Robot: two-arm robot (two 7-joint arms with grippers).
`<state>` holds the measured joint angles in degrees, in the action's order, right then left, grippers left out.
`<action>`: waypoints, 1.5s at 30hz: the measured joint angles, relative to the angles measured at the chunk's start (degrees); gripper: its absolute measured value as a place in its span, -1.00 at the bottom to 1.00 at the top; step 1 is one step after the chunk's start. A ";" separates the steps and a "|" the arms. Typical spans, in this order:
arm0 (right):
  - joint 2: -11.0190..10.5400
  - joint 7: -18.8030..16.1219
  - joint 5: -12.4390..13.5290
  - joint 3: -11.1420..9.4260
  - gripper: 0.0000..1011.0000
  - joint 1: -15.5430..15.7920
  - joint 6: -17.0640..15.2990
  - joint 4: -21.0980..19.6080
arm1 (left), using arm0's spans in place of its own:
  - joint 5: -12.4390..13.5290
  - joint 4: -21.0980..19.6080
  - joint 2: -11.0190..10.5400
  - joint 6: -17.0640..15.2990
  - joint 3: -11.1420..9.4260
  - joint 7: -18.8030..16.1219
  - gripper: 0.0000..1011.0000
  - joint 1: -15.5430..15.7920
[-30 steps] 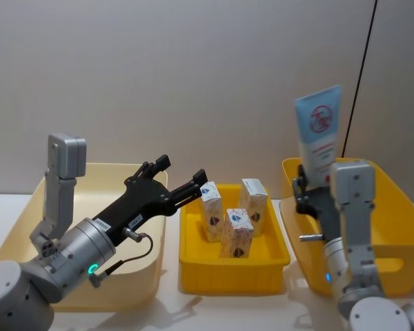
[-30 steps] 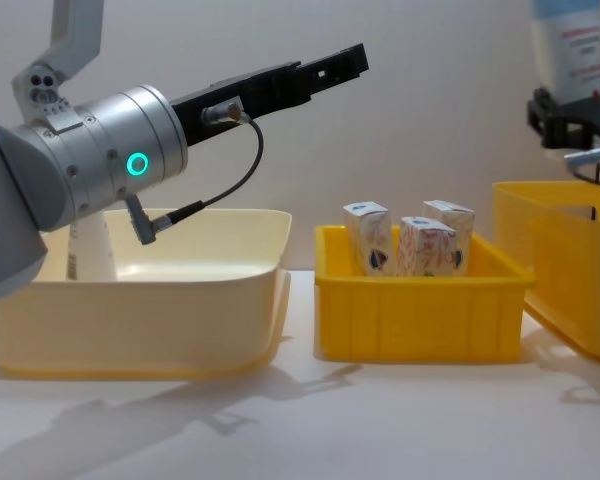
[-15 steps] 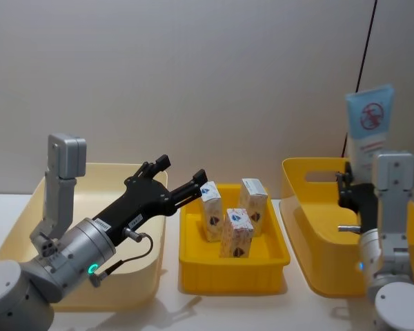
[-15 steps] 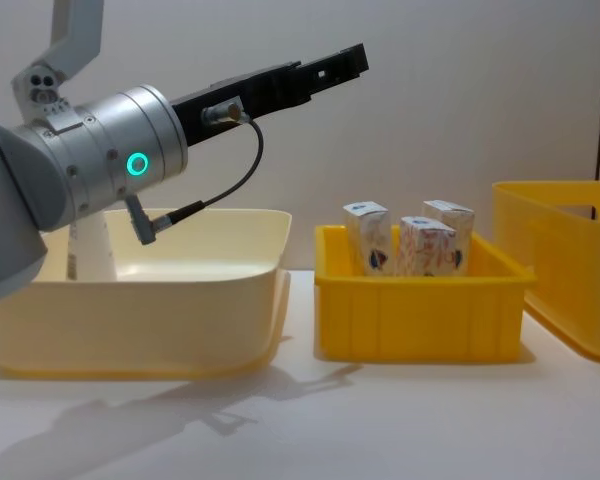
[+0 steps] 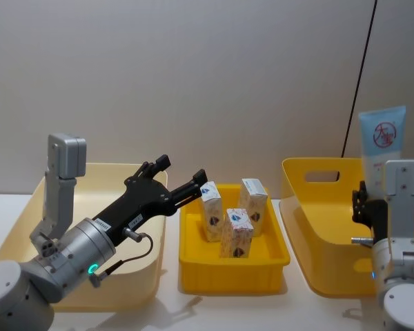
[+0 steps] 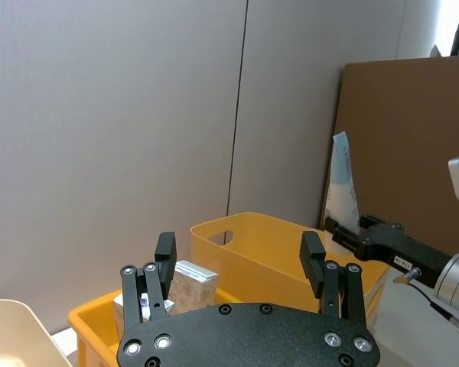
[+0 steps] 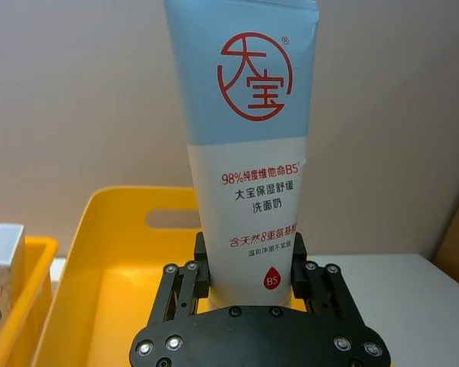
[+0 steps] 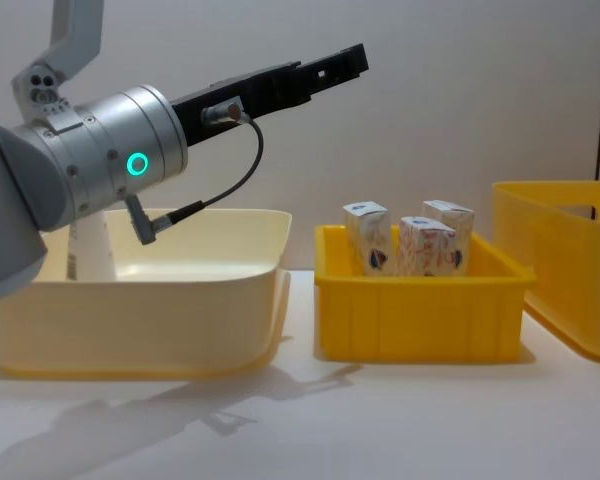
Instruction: Bimanual collaborative sorting of washing and personal care products
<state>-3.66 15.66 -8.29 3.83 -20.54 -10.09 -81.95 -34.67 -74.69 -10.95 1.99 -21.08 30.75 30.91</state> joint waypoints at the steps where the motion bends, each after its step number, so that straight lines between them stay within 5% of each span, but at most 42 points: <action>1: 0.04 -0.09 -0.06 -0.09 0.12 0.17 -0.58 -0.06 | 0.00 0.00 0.00 0.00 0.00 0.00 0.99 0.00; 22: 1.08 -0.52 -1.05 -0.71 0.12 1.21 -4.52 0.07 | 0.00 0.00 0.00 0.00 0.00 0.00 0.99 0.00; 37: 1.37 -0.45 -1.26 -0.85 0.96 1.33 -5.02 0.23 | 0.00 0.00 0.00 0.00 0.00 0.00 0.98 0.00; 45: 1.41 -0.41 -1.31 -0.89 0.98 1.36 -5.10 0.26 | 0.00 0.00 0.00 0.00 0.00 0.00 0.98 0.00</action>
<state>-2.25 15.25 -9.60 2.94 -19.18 -15.18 -81.69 -34.67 -74.69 -10.95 1.99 -21.08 30.75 30.91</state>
